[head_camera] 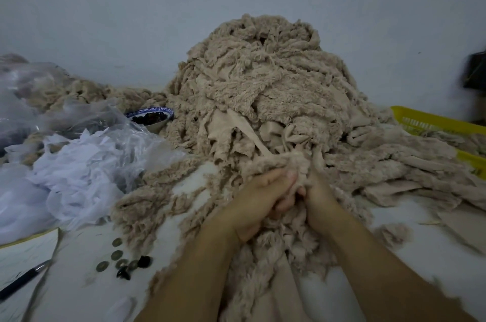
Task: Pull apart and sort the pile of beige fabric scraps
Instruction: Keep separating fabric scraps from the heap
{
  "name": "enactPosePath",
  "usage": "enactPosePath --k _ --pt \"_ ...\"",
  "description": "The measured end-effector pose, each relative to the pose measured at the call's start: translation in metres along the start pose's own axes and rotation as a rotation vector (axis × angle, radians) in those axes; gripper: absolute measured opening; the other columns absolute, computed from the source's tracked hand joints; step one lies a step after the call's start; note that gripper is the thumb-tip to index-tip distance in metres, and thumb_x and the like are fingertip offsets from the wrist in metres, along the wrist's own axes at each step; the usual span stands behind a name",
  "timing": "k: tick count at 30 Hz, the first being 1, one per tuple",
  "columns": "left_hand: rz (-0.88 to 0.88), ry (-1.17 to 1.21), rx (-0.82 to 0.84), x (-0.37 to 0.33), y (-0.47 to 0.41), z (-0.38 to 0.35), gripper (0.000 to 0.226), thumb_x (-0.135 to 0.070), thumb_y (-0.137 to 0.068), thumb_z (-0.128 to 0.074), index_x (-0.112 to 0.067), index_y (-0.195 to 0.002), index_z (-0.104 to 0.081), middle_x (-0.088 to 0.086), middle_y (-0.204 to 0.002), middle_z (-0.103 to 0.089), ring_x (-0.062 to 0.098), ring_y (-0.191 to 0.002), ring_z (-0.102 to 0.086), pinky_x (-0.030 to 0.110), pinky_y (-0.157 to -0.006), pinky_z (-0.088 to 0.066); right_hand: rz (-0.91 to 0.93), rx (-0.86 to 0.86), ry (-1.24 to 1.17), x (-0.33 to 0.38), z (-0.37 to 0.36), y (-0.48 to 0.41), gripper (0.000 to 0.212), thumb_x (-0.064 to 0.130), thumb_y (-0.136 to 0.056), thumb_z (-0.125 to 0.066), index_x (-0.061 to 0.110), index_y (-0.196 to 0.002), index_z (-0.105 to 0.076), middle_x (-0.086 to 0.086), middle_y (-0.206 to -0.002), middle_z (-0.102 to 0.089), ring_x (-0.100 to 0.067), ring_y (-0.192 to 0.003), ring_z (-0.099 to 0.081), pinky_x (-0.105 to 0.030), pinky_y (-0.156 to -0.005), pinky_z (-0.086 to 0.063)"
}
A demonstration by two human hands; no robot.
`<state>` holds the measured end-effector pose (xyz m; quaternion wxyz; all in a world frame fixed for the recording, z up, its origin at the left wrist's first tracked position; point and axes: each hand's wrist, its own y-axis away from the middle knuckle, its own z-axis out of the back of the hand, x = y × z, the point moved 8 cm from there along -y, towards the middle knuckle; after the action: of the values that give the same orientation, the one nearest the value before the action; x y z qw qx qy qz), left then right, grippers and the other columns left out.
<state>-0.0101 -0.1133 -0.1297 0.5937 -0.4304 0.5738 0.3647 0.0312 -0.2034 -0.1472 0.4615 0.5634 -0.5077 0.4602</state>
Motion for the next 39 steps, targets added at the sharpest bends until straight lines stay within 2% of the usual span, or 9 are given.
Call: enactPosePath --k 3,8,15,20,24,27,30,35,39 --pt "0.07 0.094 -0.107 0.004 -0.003 0.017 0.03 -0.036 -0.104 -0.049 -0.016 -0.088 -0.065 -0.003 -0.062 -0.06 0.006 -0.049 -0.048 0.016 -0.048 -0.038 -0.051 0.193 -0.117 0.0 -0.015 0.002 0.064 0.076 -0.084 -0.047 0.023 -0.095 -0.081 -0.02 -0.104 -0.074 -0.033 -0.097 -0.072 -0.037 -0.078 -0.061" --pt "0.12 0.064 -0.244 0.015 -0.006 0.027 0.029 -0.029 -0.081 -0.058 -0.015 -0.099 -0.075 0.008 -0.109 -0.074 0.022 -0.109 -0.068 0.039 -0.094 -0.055 0.13 0.181 0.139 0.005 -0.022 0.0 0.027 0.041 -0.092 -0.064 0.029 -0.115 -0.07 0.007 -0.108 -0.075 -0.01 -0.105 -0.069 -0.029 -0.092 -0.053" --pt "-0.041 0.373 -0.443 0.0 -0.003 0.061 0.055 -0.046 -0.088 -0.065 0.002 -0.114 -0.066 0.015 -0.093 -0.072 0.024 -0.087 -0.071 0.031 -0.075 -0.059 0.707 0.193 0.86 0.042 -0.046 0.028 0.045 0.034 -0.086 -0.045 0.027 -0.126 -0.066 0.025 -0.136 -0.042 0.01 -0.127 -0.029 -0.009 -0.103 -0.018" --pt "-0.069 0.641 -0.528 0.003 0.001 0.079 0.039 -0.029 -0.102 -0.05 0.004 -0.116 -0.066 0.019 -0.118 -0.07 0.027 -0.102 -0.07 0.032 -0.077 -0.059 0.671 0.022 0.785 0.046 -0.028 0.02 0.035 0.028 -0.091 -0.045 0.02 -0.108 -0.075 0.022 -0.11 -0.054 -0.002 -0.119 -0.041 -0.015 -0.097 -0.029" --pt "-0.141 0.79 -0.472 -0.001 -0.001 0.079 0.039 -0.023 -0.103 -0.047 -0.007 -0.095 -0.081 0.012 -0.105 -0.076 0.02 -0.092 -0.075 0.029 -0.067 -0.06 0.534 -0.146 0.711 0.039 0.001 0.006 0.03 0.025 -0.102 -0.044 0.012 -0.103 -0.07 0.02 -0.096 -0.054 -0.013 -0.105 -0.053 -0.029 -0.087 -0.043" --pt "-0.116 0.728 -0.441 0.0 -0.005 0.073 0.038 -0.019 -0.1 -0.046 -0.007 -0.087 -0.079 0.011 -0.091 -0.076 0.019 -0.079 -0.074 0.027 -0.064 -0.058 0.543 -0.068 0.544 0.039 -0.006 0.011 0.046 0.048 -0.103 -0.039 0.011 -0.095 -0.065 0.001 -0.09 -0.06 -0.016 -0.089 -0.058 -0.035 -0.08 -0.05" --pt "-0.039 0.518 -0.453 0.003 -0.005 0.066 0.024 -0.016 -0.095 -0.048 -0.001 -0.096 -0.067 0.015 -0.094 -0.066 0.027 -0.087 -0.064 0.032 -0.078 -0.053 0.495 0.087 0.463 0.032 -0.025 0.017 0.038 0.064 -0.095 -0.042 0.035 -0.077 -0.058 0.017 -0.077 -0.059 0.002 -0.071 -0.055 -0.011 -0.063 -0.042" --pt "0.046 0.211 -0.409 0.015 -0.009 0.052 0.018 -0.016 -0.096 -0.057 -0.015 -0.103 -0.074 0.005 -0.1 -0.077 0.021 -0.093 -0.073 0.028 -0.077 -0.055 0.466 -0.034 0.438 0.031 -0.016 0.009 0.027 0.036 -0.101 -0.053 0.014 -0.09 -0.066 -0.002 -0.086 -0.069 -0.008 -0.079 -0.064 -0.018 -0.067 -0.049" --pt "0.077 0.209 -0.42 0.014 -0.009 0.048 0.015 -0.023 -0.092 -0.061 -0.02 -0.09 -0.076 0.003 -0.098 -0.077 0.015 -0.087 -0.074 0.026 -0.066 -0.057 0.42 -0.118 0.409 0.032 -0.01 0.009 0.041 0.035 -0.099 -0.056 0.016 -0.064 -0.045 0.009 -0.059 -0.047 0.001 -0.046 -0.043 -0.013 -0.046 -0.033"
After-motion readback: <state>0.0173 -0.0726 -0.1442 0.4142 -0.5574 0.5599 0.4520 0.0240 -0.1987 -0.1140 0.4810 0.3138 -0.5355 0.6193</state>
